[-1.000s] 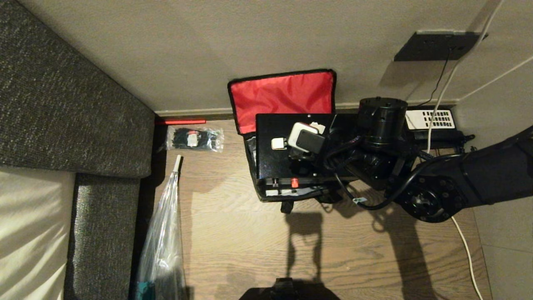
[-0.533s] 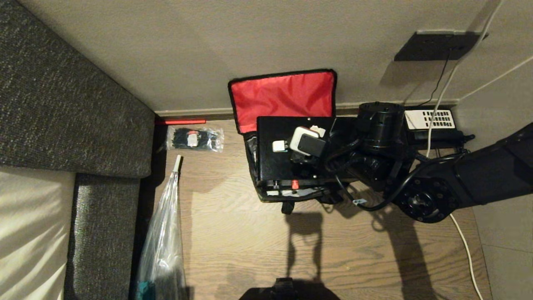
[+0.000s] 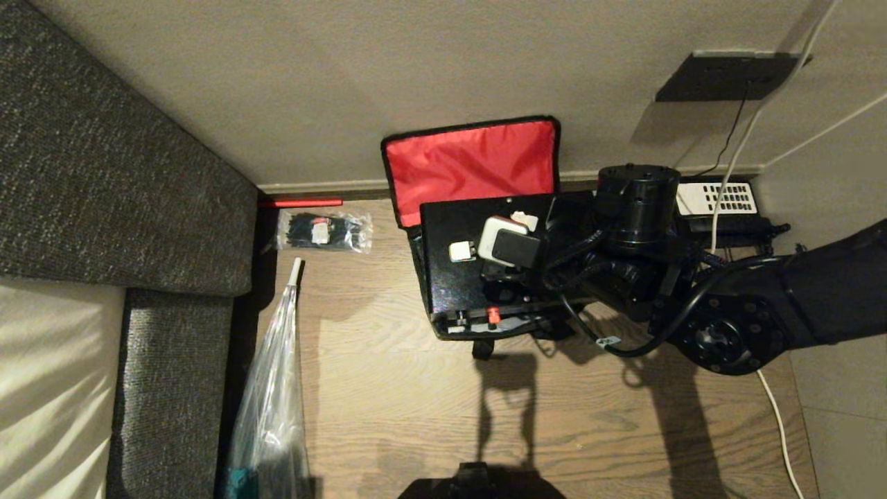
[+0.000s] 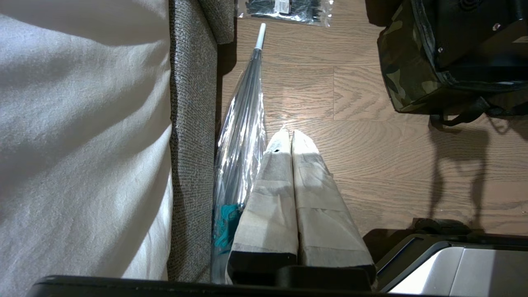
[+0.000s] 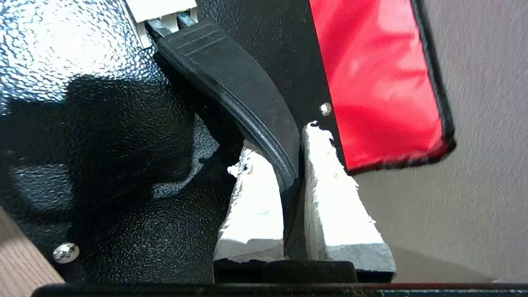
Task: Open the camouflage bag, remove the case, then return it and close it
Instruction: Place the black box back
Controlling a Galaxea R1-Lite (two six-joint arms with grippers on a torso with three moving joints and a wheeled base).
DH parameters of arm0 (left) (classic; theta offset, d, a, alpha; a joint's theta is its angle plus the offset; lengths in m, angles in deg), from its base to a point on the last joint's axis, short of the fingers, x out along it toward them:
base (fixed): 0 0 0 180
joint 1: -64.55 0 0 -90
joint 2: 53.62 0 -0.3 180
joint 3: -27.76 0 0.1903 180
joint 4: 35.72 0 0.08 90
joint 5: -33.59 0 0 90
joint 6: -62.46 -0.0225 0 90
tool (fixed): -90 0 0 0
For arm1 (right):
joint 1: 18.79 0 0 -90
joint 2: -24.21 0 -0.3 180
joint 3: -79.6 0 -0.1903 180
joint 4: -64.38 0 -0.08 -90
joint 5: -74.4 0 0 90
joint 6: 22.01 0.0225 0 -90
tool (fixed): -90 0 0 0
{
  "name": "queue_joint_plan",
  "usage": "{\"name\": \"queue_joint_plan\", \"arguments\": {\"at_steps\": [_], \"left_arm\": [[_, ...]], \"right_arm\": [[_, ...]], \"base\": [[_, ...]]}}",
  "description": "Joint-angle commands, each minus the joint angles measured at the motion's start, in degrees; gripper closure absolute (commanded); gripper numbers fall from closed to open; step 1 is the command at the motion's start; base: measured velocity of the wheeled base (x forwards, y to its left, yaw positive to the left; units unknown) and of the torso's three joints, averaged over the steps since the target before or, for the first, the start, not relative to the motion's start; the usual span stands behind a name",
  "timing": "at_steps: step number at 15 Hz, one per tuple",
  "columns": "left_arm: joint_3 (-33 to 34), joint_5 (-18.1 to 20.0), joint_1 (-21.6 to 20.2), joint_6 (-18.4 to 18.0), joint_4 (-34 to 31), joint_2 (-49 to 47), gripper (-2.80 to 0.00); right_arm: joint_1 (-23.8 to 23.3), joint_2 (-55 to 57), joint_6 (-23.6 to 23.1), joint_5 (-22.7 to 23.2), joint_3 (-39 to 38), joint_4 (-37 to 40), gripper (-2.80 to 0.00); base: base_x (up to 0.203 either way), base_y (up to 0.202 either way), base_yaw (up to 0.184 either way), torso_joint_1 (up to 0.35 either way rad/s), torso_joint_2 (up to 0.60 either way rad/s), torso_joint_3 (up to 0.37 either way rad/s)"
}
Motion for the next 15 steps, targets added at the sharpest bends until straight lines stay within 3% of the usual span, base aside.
{"name": "queue_joint_plan", "arguments": {"at_steps": [1,9,15], "left_arm": [[0.2,0.0,0.0,0.1,0.0,0.1,0.0],[0.2,0.0,0.0,0.1,0.0,0.1,0.0],[0.2,0.0,0.0,0.1,0.0,0.1,0.0]], "right_arm": [[1.1,-0.6,-0.7,-0.1,0.0,-0.3,0.0],[0.9,-0.1,-5.6,4.2,0.1,-1.1,0.0],[-1.2,-0.6,-6.2,5.5,0.8,-1.0,0.0]], "base": [[0.0,0.0,0.0,0.0,0.0,0.0],[0.0,0.0,0.0,0.0,0.0,0.0],[0.0,0.0,0.0,0.0,0.0,0.0]]}}
